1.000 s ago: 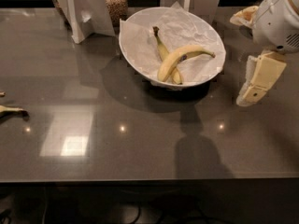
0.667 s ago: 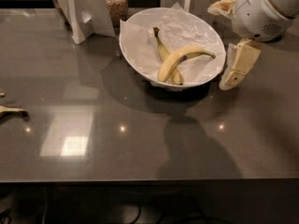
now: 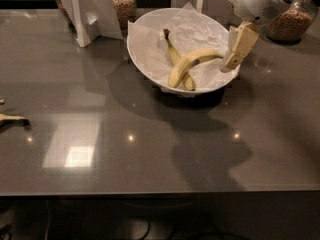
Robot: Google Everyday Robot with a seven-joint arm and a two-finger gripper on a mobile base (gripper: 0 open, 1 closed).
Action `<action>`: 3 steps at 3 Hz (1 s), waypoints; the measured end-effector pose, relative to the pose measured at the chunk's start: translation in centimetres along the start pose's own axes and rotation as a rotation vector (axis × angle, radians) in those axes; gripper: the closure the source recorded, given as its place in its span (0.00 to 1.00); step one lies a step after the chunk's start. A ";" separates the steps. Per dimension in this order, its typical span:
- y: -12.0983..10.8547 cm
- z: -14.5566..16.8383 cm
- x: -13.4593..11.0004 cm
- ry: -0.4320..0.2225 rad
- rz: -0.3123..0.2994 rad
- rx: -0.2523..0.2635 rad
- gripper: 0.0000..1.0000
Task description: Pick banana from white bowl
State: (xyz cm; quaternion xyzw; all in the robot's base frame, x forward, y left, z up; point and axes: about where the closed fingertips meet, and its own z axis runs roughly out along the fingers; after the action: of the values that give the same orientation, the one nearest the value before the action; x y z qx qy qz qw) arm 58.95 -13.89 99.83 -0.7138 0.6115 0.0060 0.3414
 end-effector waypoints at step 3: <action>-3.7 5.5 3.5 0.072 -0.160 0.020 0.18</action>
Offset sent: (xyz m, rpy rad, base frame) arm 0.0843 -0.0046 -0.0362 -0.1515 -0.1694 0.0935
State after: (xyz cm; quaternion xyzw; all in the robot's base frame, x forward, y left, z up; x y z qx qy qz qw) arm 65.36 -14.16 95.88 -0.7567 0.5643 -0.0534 0.3257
